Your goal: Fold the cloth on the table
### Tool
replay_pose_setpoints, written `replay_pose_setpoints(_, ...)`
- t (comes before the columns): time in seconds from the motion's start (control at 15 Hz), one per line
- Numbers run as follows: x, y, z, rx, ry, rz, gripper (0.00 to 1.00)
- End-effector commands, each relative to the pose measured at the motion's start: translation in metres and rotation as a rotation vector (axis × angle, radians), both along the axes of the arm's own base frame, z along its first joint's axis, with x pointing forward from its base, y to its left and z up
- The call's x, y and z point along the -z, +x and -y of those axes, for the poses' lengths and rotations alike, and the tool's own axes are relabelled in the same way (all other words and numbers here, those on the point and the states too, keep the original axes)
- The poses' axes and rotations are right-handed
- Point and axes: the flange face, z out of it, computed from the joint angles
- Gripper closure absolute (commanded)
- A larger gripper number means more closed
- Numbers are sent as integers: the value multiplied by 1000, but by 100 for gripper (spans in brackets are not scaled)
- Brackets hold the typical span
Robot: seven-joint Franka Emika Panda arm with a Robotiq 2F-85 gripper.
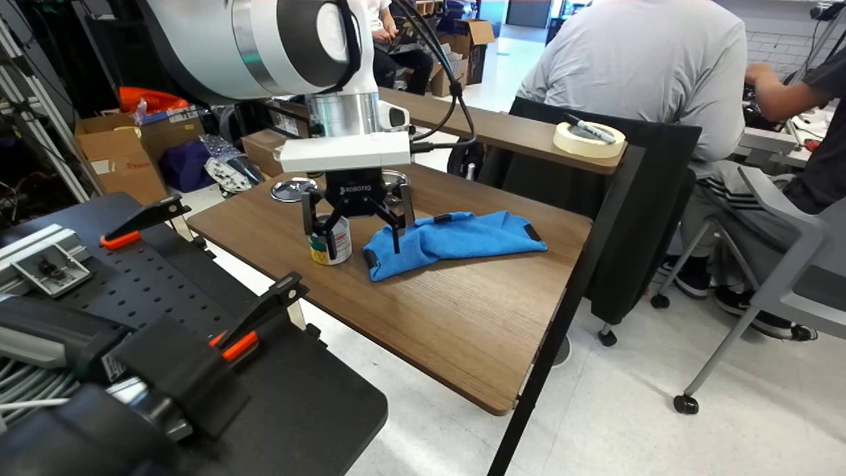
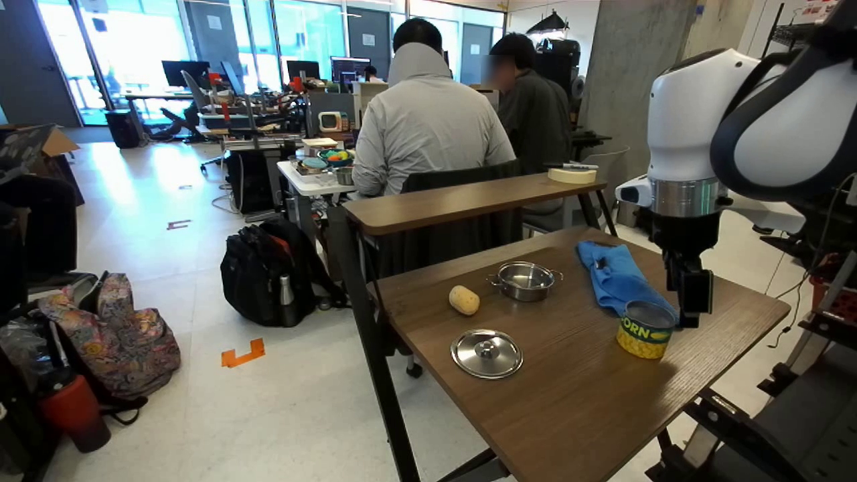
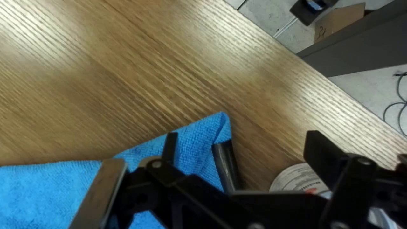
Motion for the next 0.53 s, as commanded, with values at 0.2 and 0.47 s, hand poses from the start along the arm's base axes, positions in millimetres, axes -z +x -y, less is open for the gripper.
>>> replay_pose_setpoints(0.2, 17, 8, -21, -38, 21, 20, 0)
replay_pose_setpoints(0.47, 24, 14, -25, -49, 8, 4, 0)
